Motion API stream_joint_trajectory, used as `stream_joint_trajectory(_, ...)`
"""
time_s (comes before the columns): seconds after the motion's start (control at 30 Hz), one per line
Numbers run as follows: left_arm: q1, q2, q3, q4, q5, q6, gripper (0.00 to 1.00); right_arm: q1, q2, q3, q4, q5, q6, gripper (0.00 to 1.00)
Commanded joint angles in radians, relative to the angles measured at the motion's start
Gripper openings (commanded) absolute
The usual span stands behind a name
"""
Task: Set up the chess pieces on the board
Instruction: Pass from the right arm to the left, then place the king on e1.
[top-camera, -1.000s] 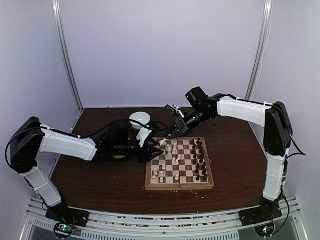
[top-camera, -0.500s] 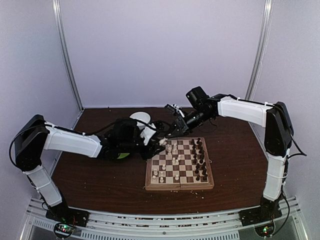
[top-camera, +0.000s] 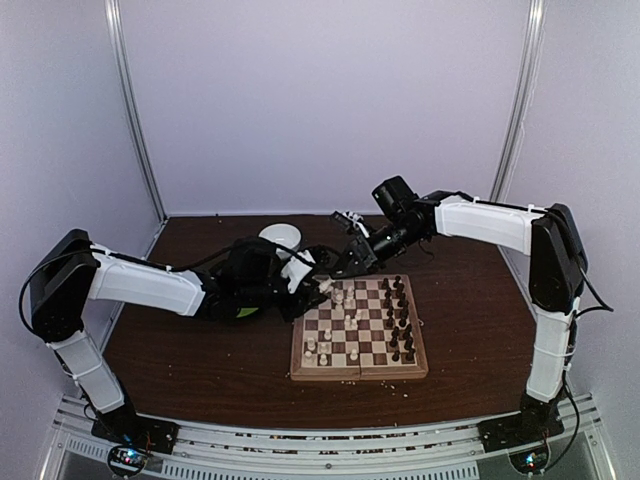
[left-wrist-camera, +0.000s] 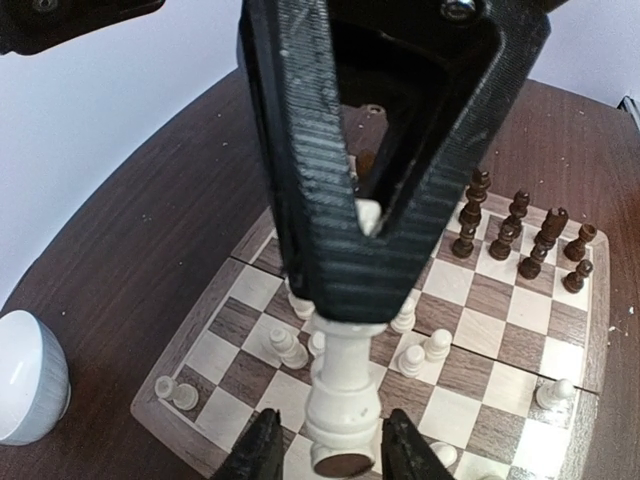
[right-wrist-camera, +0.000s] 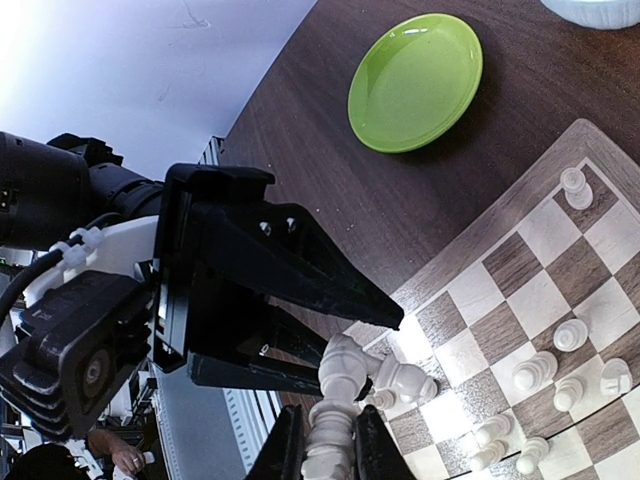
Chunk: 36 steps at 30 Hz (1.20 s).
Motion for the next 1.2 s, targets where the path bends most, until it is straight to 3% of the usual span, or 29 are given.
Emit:
stream_joint_trajectory(0.0, -0.005, 0.005, 0.038, 0.03, -0.014, 0.003, 0.32, 0.001, -0.044, -0.014, 0.022, -0.009, 0.007, 0.07)
stream_joint_trajectory(0.23, -0.005, 0.009, 0.043, 0.014, -0.009, 0.013, 0.14, 0.001, -0.046, -0.015, 0.027, -0.007, 0.012, 0.07)
stream_joint_trajectory(0.6, 0.013, -0.168, -0.112, -0.132, -0.09, 0.027, 0.09, -0.06, -0.067, 0.1, -0.093, 0.104, -0.102, 0.07)
stream_joint_trajectory(0.87, 0.108, -0.377, -0.234, -0.18, -0.178, -0.112, 0.09, 0.043, -0.033, 0.179, -0.203, 0.391, -0.291, 0.06)
stream_joint_trajectory(1.17, 0.153, -0.519, -0.237, -0.257, -0.355, -0.213, 0.09, 0.202, 0.158, 0.401, -0.373, 0.635, -0.421, 0.07)
